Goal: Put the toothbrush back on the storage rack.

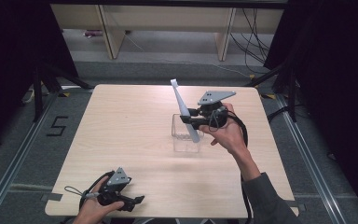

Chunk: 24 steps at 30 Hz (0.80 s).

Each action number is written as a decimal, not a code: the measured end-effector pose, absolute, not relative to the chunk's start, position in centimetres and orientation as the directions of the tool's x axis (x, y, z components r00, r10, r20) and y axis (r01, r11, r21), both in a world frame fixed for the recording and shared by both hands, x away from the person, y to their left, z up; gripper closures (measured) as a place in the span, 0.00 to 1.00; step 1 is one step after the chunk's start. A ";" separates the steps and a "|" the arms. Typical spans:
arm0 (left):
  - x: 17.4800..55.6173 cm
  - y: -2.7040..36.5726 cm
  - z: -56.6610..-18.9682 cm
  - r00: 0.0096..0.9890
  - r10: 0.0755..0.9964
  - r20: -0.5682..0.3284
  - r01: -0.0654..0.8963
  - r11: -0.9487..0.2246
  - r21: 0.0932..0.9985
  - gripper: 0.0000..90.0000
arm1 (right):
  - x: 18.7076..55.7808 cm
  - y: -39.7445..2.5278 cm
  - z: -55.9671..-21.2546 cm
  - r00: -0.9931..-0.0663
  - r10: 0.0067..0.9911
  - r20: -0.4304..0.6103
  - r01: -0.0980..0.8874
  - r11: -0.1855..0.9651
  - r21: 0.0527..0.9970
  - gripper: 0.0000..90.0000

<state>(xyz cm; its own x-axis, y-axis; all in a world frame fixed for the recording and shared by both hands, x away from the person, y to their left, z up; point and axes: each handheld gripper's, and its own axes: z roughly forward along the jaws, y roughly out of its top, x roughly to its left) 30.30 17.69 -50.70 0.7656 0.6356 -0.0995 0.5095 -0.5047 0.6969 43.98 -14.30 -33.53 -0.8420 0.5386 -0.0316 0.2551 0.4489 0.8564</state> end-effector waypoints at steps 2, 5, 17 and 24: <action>30.3 17.7 -50.7 0.768 0.633 -0.097 0.507 -0.508 0.696 0.17 | 44.3 -14.2 -33.5 -0.840 0.542 -0.024 0.261 0.443 0.858 0.74; 30.3 17.7 -50.7 0.767 0.634 -0.098 0.509 -0.507 0.696 0.17 | 44.9 -14.1 -33.6 -0.835 0.550 -0.022 0.257 0.425 0.868 0.74; 30.3 17.7 -50.7 0.769 0.632 -0.097 0.506 -0.509 0.697 0.17 | 47.4 -13.5 -35.1 -0.813 0.581 -0.038 0.289 0.459 0.840 0.74; 30.3 17.7 -50.6 0.771 0.628 -0.107 0.507 -0.503 0.700 0.17 | 48.7 -13.5 -36.5 -0.799 0.601 -0.026 0.319 0.459 0.829 0.74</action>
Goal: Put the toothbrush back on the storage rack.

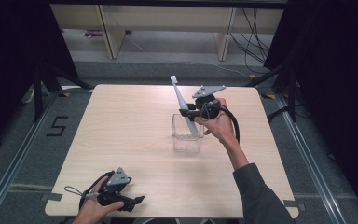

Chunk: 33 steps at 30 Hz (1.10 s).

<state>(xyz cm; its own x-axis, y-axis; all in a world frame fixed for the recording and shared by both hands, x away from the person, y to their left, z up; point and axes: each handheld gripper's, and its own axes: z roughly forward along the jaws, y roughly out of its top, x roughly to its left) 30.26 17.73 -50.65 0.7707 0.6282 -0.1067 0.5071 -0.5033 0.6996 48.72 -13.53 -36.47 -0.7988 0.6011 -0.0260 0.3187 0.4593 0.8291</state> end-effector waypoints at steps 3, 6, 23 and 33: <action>30.3 17.7 -50.7 0.769 0.631 -0.102 0.507 -0.505 0.698 0.17 | 49.0 -13.4 -36.9 -0.799 0.601 -0.021 0.333 0.471 0.817 0.74; 30.2 17.7 -50.6 0.770 0.628 -0.107 0.508 -0.503 0.699 0.17 | 49.1 -13.3 -37.4 -0.795 0.607 -0.006 0.350 0.467 0.812 0.74; 30.2 17.7 -50.6 0.771 0.627 -0.109 0.509 -0.506 0.696 0.17 | 49.5 -12.9 -40.3 -0.792 0.611 0.000 0.405 0.524 0.749 0.74; 30.2 17.7 -50.6 0.770 0.629 -0.107 0.508 -0.503 0.699 0.17 | 49.8 -12.6 -41.6 -0.795 0.606 -0.012 0.413 0.556 0.721 0.74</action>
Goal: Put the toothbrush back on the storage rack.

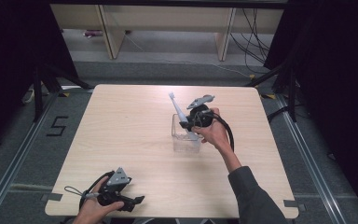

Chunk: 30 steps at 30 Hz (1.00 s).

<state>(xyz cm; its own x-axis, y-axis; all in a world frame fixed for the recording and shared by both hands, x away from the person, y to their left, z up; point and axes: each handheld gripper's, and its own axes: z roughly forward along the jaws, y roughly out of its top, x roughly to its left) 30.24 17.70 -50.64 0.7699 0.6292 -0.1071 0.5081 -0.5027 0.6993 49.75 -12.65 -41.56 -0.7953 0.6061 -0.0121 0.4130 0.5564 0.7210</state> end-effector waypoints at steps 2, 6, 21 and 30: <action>30.3 17.7 -50.6 0.771 0.628 -0.107 0.507 -0.503 0.700 0.17 | 49.6 -12.6 -41.6 -0.788 0.616 -0.001 0.432 0.553 0.712 0.73; 30.2 17.7 -50.6 0.771 0.627 -0.107 0.508 -0.505 0.698 0.17 | 49.7 -12.3 -41.8 -0.798 0.602 -0.029 0.410 0.579 0.705 0.74; 30.3 17.7 -50.6 0.771 0.628 -0.102 0.506 -0.508 0.697 0.17 | 49.9 -11.8 -42.5 -0.795 0.606 -0.018 0.446 0.604 0.660 0.73; 30.2 17.7 -50.6 0.770 0.630 -0.101 0.504 -0.504 0.701 0.17 | 50.0 -11.6 -42.8 -0.779 0.628 0.001 0.479 0.593 0.648 0.73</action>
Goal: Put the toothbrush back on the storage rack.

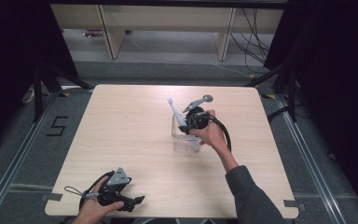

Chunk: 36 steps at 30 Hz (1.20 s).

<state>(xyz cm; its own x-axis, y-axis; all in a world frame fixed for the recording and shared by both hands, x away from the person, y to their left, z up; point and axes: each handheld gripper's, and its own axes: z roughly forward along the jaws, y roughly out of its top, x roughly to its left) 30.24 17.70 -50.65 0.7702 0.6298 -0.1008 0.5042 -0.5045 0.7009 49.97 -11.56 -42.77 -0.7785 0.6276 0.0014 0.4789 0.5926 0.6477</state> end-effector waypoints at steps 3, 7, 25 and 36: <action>30.3 17.8 -50.6 0.777 0.624 -0.089 0.492 -0.512 0.704 0.17 | 50.2 -11.4 -42.9 -0.789 0.615 -0.012 0.462 0.605 0.649 0.73; 30.3 17.8 -50.6 0.779 0.621 -0.092 0.490 -0.510 0.707 0.17 | 50.3 -11.4 -42.8 -0.794 0.608 -0.018 0.460 0.620 0.635 0.73; 30.4 17.7 -50.7 0.779 0.621 -0.089 0.488 -0.511 0.708 0.17 | 50.3 -11.3 -42.7 -0.755 0.656 0.004 0.510 0.583 0.632 0.70; 30.3 17.7 -50.7 0.773 0.628 -0.091 0.496 -0.508 0.705 0.17 | 49.6 -12.5 -41.0 -0.780 0.626 -0.012 0.438 0.559 0.704 0.65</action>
<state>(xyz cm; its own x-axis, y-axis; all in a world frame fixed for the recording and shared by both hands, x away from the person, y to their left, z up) 30.34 17.70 -50.66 0.7730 0.6277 -0.0914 0.4956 -0.5076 0.7048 49.59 -12.51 -41.03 -0.7798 0.6258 -0.0124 0.4377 0.5593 0.7040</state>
